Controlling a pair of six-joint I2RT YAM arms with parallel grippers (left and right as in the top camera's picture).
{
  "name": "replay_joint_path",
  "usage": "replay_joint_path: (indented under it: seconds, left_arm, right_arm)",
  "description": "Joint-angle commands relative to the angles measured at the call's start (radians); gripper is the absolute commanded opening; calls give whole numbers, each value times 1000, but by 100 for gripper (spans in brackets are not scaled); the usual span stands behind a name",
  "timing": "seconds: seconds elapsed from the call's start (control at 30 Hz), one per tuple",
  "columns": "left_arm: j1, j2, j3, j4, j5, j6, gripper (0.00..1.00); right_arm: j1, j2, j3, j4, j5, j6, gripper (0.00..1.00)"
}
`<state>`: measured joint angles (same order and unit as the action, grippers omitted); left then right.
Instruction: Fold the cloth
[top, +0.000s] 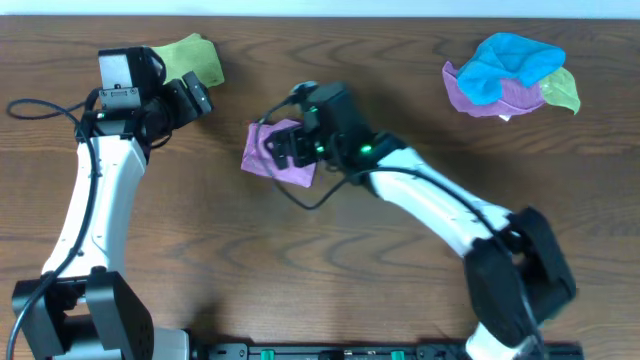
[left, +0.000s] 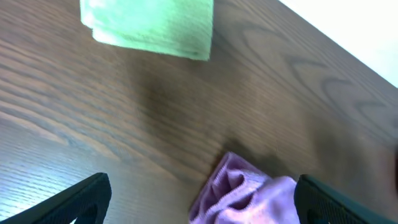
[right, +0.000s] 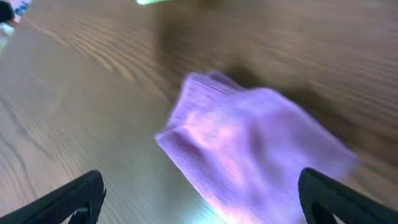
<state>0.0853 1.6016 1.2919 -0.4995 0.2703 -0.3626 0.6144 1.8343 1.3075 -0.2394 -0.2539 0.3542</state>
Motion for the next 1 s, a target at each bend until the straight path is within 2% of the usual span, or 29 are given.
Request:
replay_joint_path:
  seconds: [0.0,0.13,0.33,0.6,0.8,0.97]
  left_arm:
    - [7,-45,23,-18,52,-4,95]
    - [7,-66,22,-74,60,-4,95]
    - [7,-67,18,-147,106,-3,95]
    - [6,-67,17,-170,177,-9,95]
    - [6,-67,12,-190,243,-31,95]
    - [6,-67,-3,-194,294,-46,95]
  right_arm:
    - [-52,-122,14,-97,-5,-85,99]
    - [-126,-240,13,-256,-4,-179,99]
    - [-218,-343,-9,-416,22,-232,99]
    - [-249,-571,-235,-407,72,-239,99]
    - [-341,-892,-460,-419,100,-216,99]
    - [-465,-1127,-541,-510,105,-213,99]
